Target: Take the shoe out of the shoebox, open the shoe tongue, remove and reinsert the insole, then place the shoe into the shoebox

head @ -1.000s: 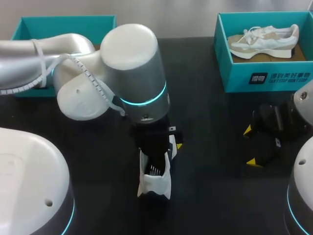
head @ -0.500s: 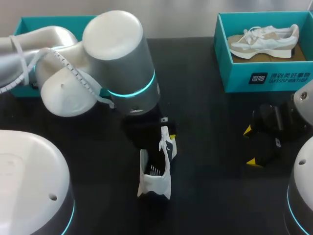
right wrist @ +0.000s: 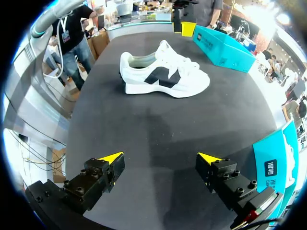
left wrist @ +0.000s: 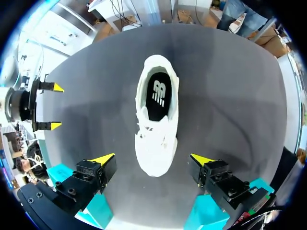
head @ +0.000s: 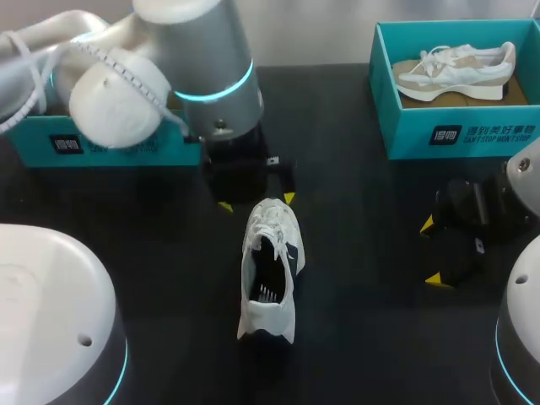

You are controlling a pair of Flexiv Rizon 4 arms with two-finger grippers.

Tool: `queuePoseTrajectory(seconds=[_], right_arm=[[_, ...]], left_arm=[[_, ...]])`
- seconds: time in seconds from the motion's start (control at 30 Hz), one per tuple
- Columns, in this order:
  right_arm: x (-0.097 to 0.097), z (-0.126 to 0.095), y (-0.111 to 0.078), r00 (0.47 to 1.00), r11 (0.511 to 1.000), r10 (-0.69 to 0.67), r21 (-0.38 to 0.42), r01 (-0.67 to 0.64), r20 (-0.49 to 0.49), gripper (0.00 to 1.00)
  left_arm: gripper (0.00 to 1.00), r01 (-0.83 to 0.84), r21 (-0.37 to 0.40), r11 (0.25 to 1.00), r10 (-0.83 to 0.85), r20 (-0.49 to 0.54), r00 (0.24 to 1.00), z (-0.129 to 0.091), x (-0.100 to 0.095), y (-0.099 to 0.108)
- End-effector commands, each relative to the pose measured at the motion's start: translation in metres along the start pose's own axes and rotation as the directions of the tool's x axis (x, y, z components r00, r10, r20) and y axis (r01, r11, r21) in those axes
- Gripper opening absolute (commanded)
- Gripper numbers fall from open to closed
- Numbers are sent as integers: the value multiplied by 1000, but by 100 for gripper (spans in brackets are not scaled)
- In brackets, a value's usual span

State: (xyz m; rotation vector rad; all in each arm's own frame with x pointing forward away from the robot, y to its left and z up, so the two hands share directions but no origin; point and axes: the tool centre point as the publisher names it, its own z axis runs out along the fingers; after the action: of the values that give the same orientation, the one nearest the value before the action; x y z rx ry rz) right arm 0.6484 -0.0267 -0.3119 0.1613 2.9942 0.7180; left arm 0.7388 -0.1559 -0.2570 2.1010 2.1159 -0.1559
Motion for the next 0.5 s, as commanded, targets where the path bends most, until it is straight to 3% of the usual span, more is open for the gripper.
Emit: queuePoseTrajectory(seconds=[0.03,0.13,0.23,0.3,0.4,0.43,0.47,0.5], right_arm=[[2,0,0,1000,1000,0,1,0,3,100],[2,0,0,1000,1000,0,1,0,3,100],[2,0,0,1000,1000,0,1,0,3,100],[2,0,0,1000,1000,0,1,0,3,100],[2,0,0,1000,1000,0,1,0,3,100],[2,0,0,1000,1000,0,1,0,3,100],[2,0,0,1000,1000,0,1,0,3,100],[2,0,0,1000,1000,0,1,0,3,100]], left_arm=[[95,6,46,999,-4,-24,1000,3,-9,14],[89,4,49,999,-2,-37,999,3,-8,18],[90,3,48,999,-1,-45,999,2,-8,24],[80,8,54,999,-6,-43,999,2,-8,27],[75,16,65,998,-13,-44,999,3,-9,29],[71,16,69,998,-13,-47,999,5,-9,29],[55,15,71,997,-11,-48,999,6,-10,29],[48,15,72,997,-11,-50,999,7,-10,28]])
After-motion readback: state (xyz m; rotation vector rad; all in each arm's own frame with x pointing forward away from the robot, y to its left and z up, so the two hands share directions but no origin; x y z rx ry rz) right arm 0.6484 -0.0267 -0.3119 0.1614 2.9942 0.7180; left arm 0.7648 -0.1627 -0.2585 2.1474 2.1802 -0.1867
